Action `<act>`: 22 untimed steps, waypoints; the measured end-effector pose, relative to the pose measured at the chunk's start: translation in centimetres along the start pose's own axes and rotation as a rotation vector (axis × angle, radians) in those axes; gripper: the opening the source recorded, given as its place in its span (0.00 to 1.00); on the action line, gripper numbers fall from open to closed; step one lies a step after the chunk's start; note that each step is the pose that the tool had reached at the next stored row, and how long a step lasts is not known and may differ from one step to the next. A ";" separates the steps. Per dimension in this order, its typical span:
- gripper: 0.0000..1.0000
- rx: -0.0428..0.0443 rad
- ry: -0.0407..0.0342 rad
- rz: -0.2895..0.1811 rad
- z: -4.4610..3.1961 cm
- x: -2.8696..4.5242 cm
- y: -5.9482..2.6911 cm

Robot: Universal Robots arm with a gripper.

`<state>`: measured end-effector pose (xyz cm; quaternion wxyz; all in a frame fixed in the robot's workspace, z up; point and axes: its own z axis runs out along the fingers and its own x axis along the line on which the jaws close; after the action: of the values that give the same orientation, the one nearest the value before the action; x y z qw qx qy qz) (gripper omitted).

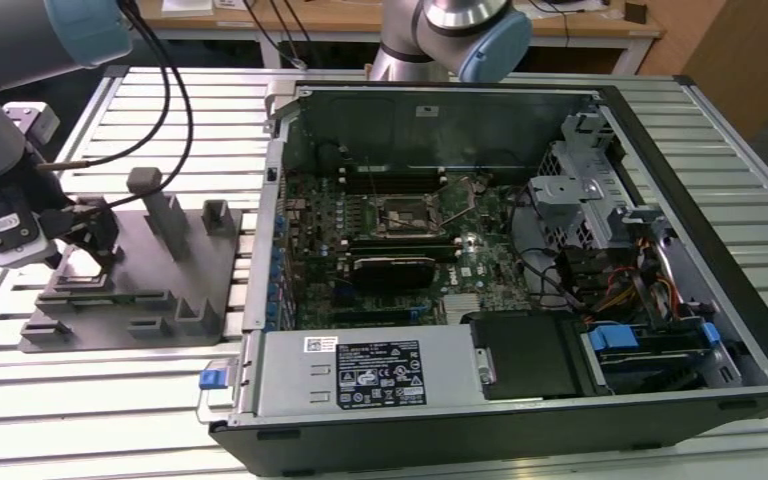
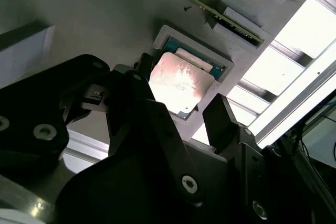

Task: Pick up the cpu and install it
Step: 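Pick up the cpu and move it towards the insertion slot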

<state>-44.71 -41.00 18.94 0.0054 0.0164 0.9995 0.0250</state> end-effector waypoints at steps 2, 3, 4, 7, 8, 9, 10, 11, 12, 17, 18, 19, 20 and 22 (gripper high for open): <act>0.66 -0.0001 -0.0001 0.001 0.09 -0.10 0.00; 0.66 -0.0001 0.0000 0.001 0.12 -0.12 0.00; 0.66 -0.0001 -0.0001 0.001 0.16 -0.14 0.00; 0.66 -0.0001 -0.0002 0.001 0.35 -0.14 -0.01; 0.66 -0.0001 -0.0001 0.001 0.41 -0.14 -0.01; 0.64 0.0000 0.0000 0.001 0.42 -0.14 -0.02; 0.64 0.0000 0.0001 0.001 0.42 -0.14 -0.02; 0.58 0.0000 0.0001 0.001 0.42 -0.14 -0.02; 0.58 0.0000 0.0000 0.001 0.43 -0.14 -0.01; 0.56 0.0001 0.0002 0.001 0.43 -0.14 -0.02; 0.56 0.0001 0.0001 0.001 0.44 -0.14 -0.02; 0.53 0.0001 0.0001 0.001 0.44 -0.14 -0.02; 0.53 0.0000 0.0000 0.001 0.45 -0.15 -0.02; 0.53 0.0000 0.0000 0.001 0.45 -0.15 -0.02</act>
<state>-44.55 -41.00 18.49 0.0054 0.0171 0.9995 0.0251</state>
